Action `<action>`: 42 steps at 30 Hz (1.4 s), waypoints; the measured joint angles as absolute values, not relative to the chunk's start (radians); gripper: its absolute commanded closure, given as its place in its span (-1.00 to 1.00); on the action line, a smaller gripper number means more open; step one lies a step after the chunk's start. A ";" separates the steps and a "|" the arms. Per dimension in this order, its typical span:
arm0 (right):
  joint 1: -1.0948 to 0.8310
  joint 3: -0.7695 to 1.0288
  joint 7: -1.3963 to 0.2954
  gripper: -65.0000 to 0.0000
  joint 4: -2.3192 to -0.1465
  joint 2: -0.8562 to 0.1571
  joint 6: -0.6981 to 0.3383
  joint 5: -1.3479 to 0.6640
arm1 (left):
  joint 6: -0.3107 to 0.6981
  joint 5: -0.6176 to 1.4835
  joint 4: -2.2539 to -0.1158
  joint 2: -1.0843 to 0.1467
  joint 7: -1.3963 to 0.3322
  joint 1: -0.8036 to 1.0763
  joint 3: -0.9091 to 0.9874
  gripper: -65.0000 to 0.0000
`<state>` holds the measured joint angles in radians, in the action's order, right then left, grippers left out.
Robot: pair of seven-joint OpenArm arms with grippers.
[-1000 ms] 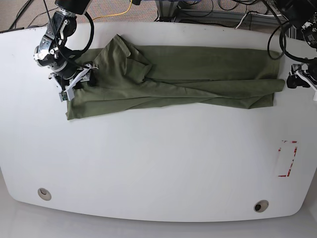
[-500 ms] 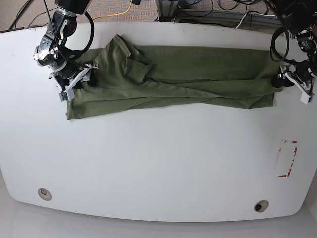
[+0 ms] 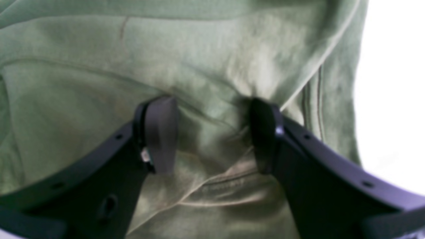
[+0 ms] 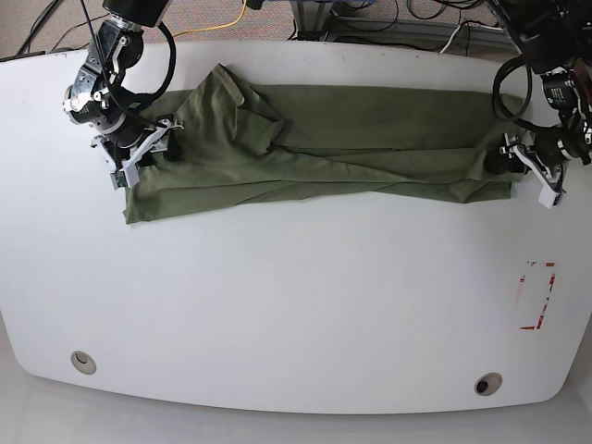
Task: Layout the t-shirt on the table in an organized manner, then fold the t-shirt properly
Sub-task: 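Lift the strip's end with the left gripper and fold it toward the right gripper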
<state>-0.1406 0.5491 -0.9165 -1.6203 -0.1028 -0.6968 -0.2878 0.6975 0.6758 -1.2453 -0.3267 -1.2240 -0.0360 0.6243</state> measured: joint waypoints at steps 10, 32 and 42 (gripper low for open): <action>-0.140 0.549 -0.917 -0.03 -1.620 -0.102 -0.697 -0.288 | 0.701 0.706 -1.260 -0.342 -1.193 0.011 0.581 -0.12; -0.169 0.549 -0.926 -0.03 -1.667 -0.097 -0.697 -0.284 | 0.704 0.720 -1.263 -0.366 -1.180 0.036 0.482 0.85; -0.165 0.549 -0.929 0.50 -1.668 -0.097 -0.696 -0.284 | 0.704 0.715 -1.282 -0.366 -1.185 0.039 0.481 0.89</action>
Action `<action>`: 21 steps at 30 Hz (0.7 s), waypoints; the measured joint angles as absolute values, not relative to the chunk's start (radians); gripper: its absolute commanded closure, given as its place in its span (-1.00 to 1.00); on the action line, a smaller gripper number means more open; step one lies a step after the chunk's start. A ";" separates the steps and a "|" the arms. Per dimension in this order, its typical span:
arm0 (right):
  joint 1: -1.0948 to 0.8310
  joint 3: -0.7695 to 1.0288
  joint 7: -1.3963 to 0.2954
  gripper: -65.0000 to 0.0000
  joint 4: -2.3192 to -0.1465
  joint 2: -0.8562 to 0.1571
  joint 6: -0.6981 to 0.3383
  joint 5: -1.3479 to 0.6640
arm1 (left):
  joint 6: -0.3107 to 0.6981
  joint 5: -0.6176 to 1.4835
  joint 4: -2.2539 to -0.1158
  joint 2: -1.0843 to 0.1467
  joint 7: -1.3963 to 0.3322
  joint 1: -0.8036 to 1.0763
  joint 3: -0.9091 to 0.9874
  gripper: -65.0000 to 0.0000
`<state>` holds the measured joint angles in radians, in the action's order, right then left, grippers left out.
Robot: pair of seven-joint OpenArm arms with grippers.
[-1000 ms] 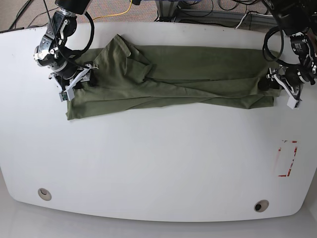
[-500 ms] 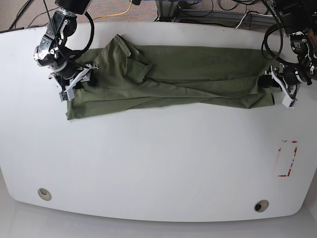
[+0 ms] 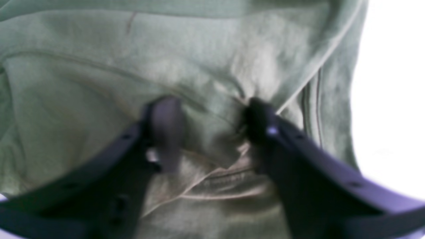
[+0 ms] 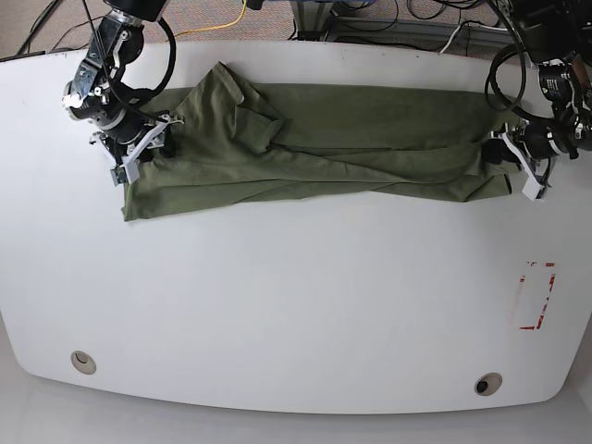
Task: Layout the t-shirt on the table in an organized manner, then fold the t-shirt properly
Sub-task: 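Lift the strip's end with the left gripper and fold it toward the right gripper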
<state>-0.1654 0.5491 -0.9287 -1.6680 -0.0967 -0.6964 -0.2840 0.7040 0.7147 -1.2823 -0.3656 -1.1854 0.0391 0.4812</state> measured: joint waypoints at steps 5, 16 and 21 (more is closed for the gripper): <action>-0.153 0.549 -0.928 0.91 -1.668 -0.097 -0.697 -0.284 | 0.697 0.675 -1.357 -0.358 -1.219 0.062 0.474 0.89; -0.123 0.555 -0.876 0.99 -1.557 -0.103 -0.700 -0.309 | 0.697 0.662 -1.569 -0.356 -1.278 0.103 0.472 0.88; -0.121 0.554 -0.825 0.98 -1.529 -0.104 -0.699 -0.311 | 0.697 0.666 -1.654 -0.356 -1.304 0.110 0.471 0.88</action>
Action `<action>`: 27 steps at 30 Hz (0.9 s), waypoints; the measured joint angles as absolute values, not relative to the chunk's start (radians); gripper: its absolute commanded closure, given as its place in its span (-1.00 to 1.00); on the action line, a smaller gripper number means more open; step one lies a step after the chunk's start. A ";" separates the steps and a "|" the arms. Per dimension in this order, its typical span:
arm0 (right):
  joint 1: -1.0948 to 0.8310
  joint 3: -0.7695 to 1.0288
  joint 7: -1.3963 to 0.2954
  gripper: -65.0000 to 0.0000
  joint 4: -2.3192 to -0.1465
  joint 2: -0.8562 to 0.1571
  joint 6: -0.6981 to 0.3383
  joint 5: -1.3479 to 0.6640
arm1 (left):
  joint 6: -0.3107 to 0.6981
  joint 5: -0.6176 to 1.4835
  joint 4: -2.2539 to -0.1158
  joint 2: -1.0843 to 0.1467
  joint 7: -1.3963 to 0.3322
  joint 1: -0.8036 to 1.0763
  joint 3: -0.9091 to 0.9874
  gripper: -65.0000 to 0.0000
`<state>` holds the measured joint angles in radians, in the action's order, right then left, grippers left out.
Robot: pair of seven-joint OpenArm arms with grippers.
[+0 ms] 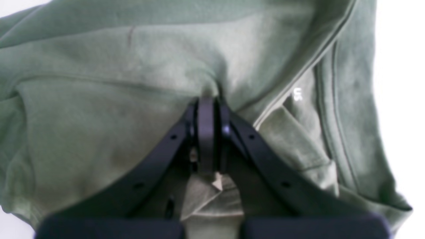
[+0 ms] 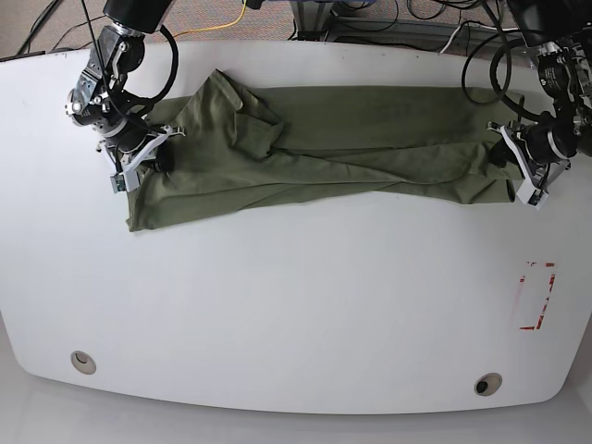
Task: Layout the t-shirt on the table in an organized manner, then fold the t-shirt properly
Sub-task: 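Lift the strip's end with the left gripper and fold it toward the right gripper, then lay the folded end onto the shirt's middle with the left gripper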
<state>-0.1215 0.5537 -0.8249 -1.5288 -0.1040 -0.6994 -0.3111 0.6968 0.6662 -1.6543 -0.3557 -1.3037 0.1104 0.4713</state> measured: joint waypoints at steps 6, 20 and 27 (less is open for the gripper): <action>-0.137 0.553 -0.803 0.98 -1.529 -0.100 -0.700 -0.319 | 0.697 0.663 -1.754 -0.353 -1.362 0.110 0.461 0.88; -0.138 0.553 -0.803 0.98 -1.530 -0.100 -0.700 -0.318 | 0.697 0.719 -1.833 -0.234 -1.369 0.049 0.298 0.87; -0.138 0.553 -0.803 0.98 -1.530 -0.100 -0.699 -0.318 | 0.697 0.712 -1.832 -0.123 -1.372 0.012 0.225 0.87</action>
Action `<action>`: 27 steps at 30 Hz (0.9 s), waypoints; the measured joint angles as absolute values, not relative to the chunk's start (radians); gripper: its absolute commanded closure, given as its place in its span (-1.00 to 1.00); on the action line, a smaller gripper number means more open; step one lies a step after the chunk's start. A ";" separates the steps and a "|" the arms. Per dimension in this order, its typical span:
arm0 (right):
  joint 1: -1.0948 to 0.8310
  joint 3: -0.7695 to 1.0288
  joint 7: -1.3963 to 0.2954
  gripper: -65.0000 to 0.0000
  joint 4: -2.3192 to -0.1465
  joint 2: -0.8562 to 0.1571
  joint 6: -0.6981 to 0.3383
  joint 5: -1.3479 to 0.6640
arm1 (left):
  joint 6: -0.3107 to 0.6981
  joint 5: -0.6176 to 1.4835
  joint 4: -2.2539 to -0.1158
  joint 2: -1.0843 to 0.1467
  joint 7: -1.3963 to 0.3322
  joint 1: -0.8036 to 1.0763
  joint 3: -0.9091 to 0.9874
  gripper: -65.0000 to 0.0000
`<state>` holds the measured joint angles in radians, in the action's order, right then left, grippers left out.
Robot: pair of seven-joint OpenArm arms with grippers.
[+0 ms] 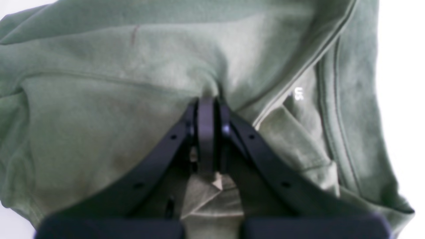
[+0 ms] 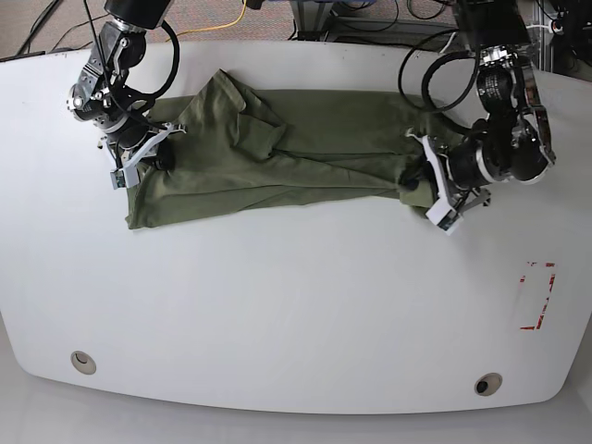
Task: Layout the t-shirt on the table in an organized manner, then fold the t-shirt properly
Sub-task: 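Lay the folded end onto the shirt's middle with the left gripper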
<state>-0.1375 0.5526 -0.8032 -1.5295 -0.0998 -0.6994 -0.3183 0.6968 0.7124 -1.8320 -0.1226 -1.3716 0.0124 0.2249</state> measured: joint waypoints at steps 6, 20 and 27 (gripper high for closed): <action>-0.137 0.553 -0.803 0.98 -1.530 -0.100 -0.700 -0.319 | 0.697 0.711 -1.831 -0.038 -1.374 0.011 0.160 0.87; -0.136 0.553 -0.804 0.98 -1.530 -0.100 -0.700 -0.319 | 0.696 0.698 -1.829 0.067 -1.376 0.000 0.087 0.87; -0.136 0.553 -0.804 0.98 -1.530 -0.100 -0.700 -0.320 | 0.697 0.704 -1.781 0.118 -1.369 -0.016 0.078 0.87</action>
